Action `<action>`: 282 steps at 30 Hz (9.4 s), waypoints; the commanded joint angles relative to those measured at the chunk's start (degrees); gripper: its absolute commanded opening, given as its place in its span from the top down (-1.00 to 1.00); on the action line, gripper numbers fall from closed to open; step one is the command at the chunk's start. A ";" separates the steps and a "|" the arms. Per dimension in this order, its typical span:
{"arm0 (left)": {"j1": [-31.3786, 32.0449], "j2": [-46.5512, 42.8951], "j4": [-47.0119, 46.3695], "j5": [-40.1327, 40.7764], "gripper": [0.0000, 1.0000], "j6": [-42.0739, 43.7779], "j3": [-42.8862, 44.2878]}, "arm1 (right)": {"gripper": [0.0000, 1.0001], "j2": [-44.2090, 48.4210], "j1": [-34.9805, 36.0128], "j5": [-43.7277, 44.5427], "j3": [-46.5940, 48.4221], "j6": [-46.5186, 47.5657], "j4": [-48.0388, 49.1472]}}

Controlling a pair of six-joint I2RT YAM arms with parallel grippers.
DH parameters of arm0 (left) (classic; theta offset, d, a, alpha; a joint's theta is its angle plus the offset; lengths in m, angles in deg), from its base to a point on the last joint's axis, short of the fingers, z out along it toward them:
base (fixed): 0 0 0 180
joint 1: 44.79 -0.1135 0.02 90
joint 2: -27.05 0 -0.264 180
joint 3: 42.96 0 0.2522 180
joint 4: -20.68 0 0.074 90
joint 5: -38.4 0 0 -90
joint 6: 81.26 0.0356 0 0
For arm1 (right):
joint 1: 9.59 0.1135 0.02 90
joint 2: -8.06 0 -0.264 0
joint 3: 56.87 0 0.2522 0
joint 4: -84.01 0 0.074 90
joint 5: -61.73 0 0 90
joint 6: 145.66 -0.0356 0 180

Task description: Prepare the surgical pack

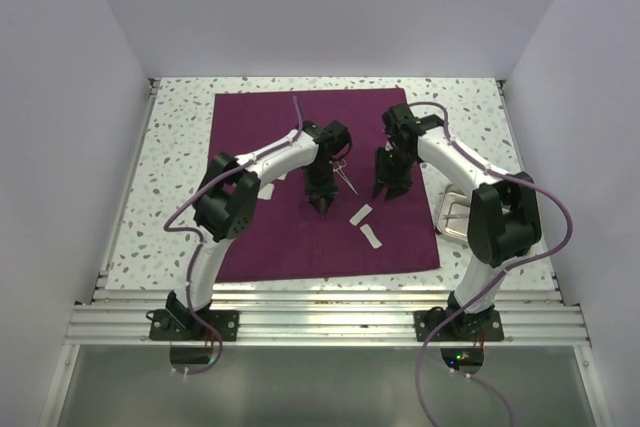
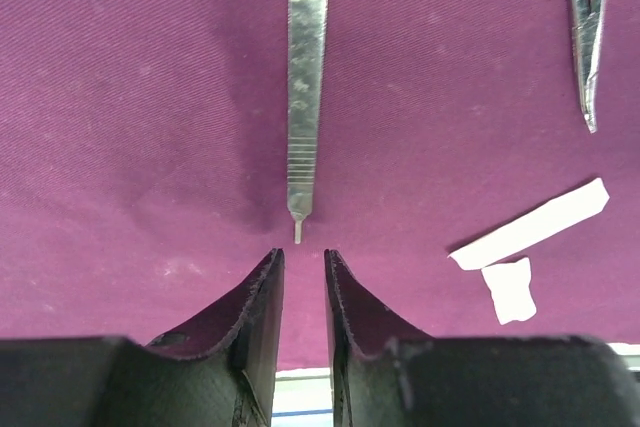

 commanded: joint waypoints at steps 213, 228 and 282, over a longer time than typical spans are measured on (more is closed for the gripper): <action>-15.12 -26.39 -21.85 -8.44 -0.09 20.80 -26.27 | 1.00 -29.34 10.85 9.00 32.12 17.71 -3.50; -15.12 -26.74 -22.55 -9.32 -0.09 20.36 -26.79 | 1.00 -17.39 3.56 -12.44 20.01 2.17 3.59; -26.88 -26.83 -18.33 -1.06 -0.27 21.51 -25.91 | -0.07 14.52 -38.48 10.75 -11.50 -25.82 1.33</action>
